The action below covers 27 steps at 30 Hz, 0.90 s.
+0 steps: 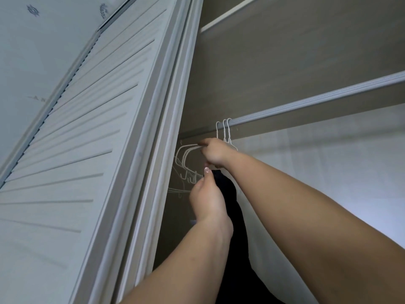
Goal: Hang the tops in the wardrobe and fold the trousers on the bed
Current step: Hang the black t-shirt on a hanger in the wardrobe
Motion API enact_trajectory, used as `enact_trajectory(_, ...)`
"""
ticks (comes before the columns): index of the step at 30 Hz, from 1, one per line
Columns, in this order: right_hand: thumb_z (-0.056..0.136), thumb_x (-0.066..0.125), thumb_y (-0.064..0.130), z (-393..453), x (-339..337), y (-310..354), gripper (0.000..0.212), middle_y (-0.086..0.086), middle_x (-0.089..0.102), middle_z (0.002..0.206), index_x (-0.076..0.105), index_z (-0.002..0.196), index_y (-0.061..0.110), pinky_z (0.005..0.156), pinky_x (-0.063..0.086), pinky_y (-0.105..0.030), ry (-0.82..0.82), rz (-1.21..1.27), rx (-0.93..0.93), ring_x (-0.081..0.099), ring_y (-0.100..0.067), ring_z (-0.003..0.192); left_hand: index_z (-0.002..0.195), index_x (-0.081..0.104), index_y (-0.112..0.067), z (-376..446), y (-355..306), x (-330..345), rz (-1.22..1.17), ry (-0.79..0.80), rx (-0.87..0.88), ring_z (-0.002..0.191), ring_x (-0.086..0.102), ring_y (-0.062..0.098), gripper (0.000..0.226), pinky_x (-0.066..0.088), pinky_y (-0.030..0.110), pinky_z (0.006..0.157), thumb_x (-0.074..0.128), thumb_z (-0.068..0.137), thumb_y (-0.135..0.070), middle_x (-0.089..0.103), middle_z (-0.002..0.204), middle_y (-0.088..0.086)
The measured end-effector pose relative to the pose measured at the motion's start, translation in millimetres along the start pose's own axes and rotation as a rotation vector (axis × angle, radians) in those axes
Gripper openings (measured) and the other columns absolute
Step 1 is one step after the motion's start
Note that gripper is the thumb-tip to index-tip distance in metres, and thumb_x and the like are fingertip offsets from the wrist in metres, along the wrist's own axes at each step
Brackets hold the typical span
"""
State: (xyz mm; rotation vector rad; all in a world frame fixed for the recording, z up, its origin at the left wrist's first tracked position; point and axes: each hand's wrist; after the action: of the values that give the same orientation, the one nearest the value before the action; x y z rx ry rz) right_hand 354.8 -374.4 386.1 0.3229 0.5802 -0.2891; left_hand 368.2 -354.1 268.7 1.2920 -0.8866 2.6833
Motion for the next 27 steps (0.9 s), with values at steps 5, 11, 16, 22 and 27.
enact_trajectory(5,0.100,0.034,0.039,1.7,1.2,-6.8,0.045,-0.015,0.071,0.092,0.065,0.104,0.007,0.082,0.048,-0.028,-0.181,-0.071,0.080,0.063,-0.030,0.099,0.078,0.070,-0.017,-2.6,-1.5,1.2,-0.016,0.015,0.002,0.097,0.067,0.031,0.025,0.041,0.050,0.105,0.063,0.090,-0.038,0.073,0.091,0.009)
enact_trajectory(11,0.090,0.050,0.029,0.3,-4.2,-15.3,0.028,-0.013,0.071,0.093,0.070,0.096,0.012,0.079,0.051,-0.030,-0.259,-0.044,0.112,0.066,-0.030,0.091,0.071,0.072,-0.023,-2.2,1.1,-2.7,-0.012,-0.002,0.010,0.104,0.065,0.030,0.029,0.023,0.054,0.115,0.063,0.086,-0.046,0.073,0.087,0.006)
enact_trajectory(16,0.091,0.048,0.021,-0.9,-10.4,-12.8,0.022,-0.012,0.063,0.090,0.066,0.085,0.009,0.068,0.037,-0.025,-0.343,0.065,0.177,0.054,-0.030,0.083,0.068,0.073,-0.026,-3.8,0.0,-2.2,-0.003,-0.013,-0.006,0.102,0.066,0.026,0.029,0.023,0.050,0.116,0.063,0.085,-0.047,0.073,0.082,0.000)
enact_trajectory(22,0.092,0.047,0.016,-10.9,-20.2,-21.1,0.029,-0.008,0.069,0.110,0.069,0.110,0.015,0.079,0.043,-0.025,-0.455,0.133,0.167,0.062,-0.029,0.099,0.067,0.074,-0.038,-3.6,3.2,-3.1,0.025,-0.002,-0.015,0.105,0.065,0.026,0.020,0.023,0.048,0.116,0.065,0.081,-0.049,0.074,0.088,0.002)
enact_trajectory(27,0.087,0.050,0.010,-36.7,-36.3,-49.0,0.042,-0.012,0.063,0.123,0.056,0.129,0.007,0.096,0.048,-0.043,-0.534,0.207,0.143,0.062,-0.031,0.108,0.087,0.074,-0.020,-8.1,1.7,-1.7,0.095,0.152,-0.097,0.091,0.069,0.026,0.025,0.049,0.041,0.097,0.070,0.081,-0.044,0.074,0.090,0.006)
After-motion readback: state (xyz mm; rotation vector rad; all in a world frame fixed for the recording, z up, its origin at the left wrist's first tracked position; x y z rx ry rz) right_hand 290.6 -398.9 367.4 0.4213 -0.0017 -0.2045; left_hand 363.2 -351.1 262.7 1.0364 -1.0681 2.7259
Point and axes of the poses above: each hand's wrist, its own z-axis towards the middle knuckle, its own x-axis out of the palm, y = z × x
